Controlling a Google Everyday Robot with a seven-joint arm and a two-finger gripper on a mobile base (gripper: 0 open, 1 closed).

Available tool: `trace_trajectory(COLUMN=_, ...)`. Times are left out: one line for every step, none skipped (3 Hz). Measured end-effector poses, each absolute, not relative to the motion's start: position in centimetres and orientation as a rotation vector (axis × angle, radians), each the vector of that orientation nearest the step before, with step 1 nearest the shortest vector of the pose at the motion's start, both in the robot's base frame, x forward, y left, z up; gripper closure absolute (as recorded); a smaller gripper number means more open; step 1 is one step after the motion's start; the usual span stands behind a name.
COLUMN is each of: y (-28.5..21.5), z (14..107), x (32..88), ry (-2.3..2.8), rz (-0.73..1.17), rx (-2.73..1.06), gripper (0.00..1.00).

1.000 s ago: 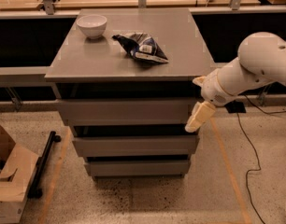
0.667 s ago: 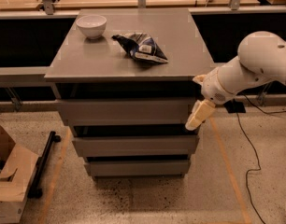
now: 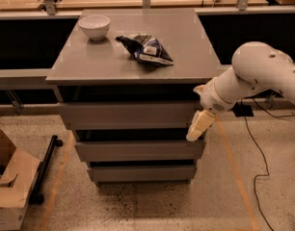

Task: Open top drawer

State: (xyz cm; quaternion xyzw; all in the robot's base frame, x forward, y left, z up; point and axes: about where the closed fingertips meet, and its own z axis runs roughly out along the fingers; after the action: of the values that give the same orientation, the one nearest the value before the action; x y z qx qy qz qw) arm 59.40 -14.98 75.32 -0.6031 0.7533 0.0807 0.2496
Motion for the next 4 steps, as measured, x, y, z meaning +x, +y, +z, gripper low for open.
trace_trajectory(y=-15.1, z=74.6, x=61.5, ry=2.043, rz=0.188, rx=-1.607, gripper=0.0)
trace_trajectory(y=-15.3, z=73.8, x=64.2, ry=2.003, rz=0.197, rx=-1.551, gripper=0.0)
trace_trajectory(y=-14.8, z=71.3, x=66.8, ry=1.988, rz=0.257, rx=-1.484, gripper=0.0)
trace_trajectory(y=-13.4, z=67.8, x=68.1, ry=1.999, rz=0.336, rx=-1.44, gripper=0.0)
